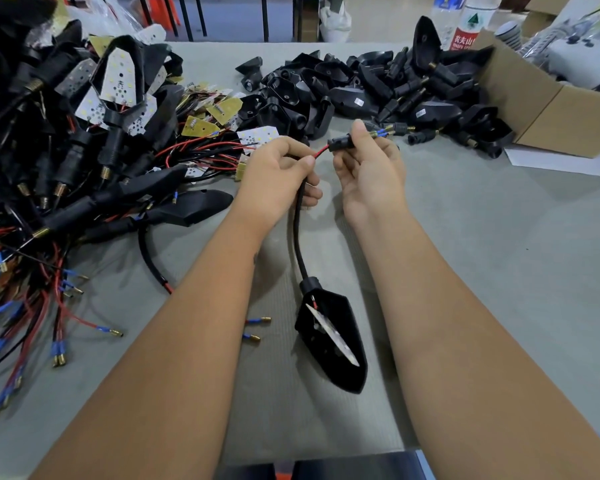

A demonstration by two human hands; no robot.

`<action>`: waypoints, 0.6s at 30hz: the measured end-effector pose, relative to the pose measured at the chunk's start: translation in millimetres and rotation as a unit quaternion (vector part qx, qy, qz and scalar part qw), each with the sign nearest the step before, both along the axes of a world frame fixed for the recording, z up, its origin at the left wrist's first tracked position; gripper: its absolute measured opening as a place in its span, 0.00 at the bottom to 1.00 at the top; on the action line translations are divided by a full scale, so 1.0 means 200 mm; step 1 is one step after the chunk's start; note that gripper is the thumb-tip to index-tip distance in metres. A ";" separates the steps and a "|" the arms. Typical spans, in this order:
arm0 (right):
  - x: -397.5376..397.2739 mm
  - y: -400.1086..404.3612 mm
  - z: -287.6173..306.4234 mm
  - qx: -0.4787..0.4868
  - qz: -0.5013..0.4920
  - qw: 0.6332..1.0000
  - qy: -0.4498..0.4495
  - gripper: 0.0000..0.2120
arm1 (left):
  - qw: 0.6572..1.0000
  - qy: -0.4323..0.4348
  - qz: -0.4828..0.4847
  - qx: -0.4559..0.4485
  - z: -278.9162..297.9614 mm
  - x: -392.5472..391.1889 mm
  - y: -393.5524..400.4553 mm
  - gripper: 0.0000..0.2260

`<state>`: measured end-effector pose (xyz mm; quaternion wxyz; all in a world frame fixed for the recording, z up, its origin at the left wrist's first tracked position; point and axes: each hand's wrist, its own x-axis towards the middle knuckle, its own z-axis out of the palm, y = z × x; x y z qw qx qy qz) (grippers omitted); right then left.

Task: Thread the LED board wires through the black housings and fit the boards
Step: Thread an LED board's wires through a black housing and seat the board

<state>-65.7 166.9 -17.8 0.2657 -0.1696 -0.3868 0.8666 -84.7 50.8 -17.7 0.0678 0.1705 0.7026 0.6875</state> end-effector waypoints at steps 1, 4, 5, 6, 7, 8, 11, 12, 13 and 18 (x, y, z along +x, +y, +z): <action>0.00 -0.01 0.00 0.022 0.005 1.000 -0.006 0.12 | 1.000 0.001 0.002 0.000 0.00 0.00 0.00 0.07; 0.00 -0.03 0.00 0.108 0.029 0.993 -0.027 0.09 | 1.000 0.006 0.014 -0.011 -0.01 -0.01 0.00 0.08; 0.00 -0.03 0.00 0.125 0.035 0.991 -0.029 0.09 | 1.000 0.004 0.019 -0.015 -0.01 -0.02 0.00 0.08; 0.00 -0.03 0.00 0.135 0.038 0.990 -0.030 0.08 | 1.000 -0.001 0.025 -0.019 -0.01 -0.02 0.00 0.08; 0.00 -0.03 0.00 0.143 0.039 0.988 -0.032 0.08 | 0.999 -0.010 0.032 -0.023 0.00 -0.02 0.00 0.07; 0.00 -0.03 0.01 0.150 0.038 0.987 -0.035 0.08 | 0.999 -0.022 0.040 -0.023 0.00 -0.02 0.01 0.06; 0.00 -0.03 0.01 0.188 0.040 0.980 -0.051 0.07 | 0.997 -0.057 0.046 -0.002 0.00 -0.02 0.01 0.11; 0.00 -0.03 0.01 0.209 0.044 0.975 -0.057 0.07 | 0.997 -0.061 0.049 0.002 0.00 -0.02 0.01 0.14; 0.00 -0.03 0.01 0.232 0.051 0.969 -0.062 0.07 | 0.997 -0.063 0.055 0.006 -0.01 -0.02 0.02 0.16; 0.01 -0.06 0.00 0.310 0.064 0.946 -0.074 0.05 | 0.994 -0.076 0.067 0.026 -0.01 -0.02 0.02 0.20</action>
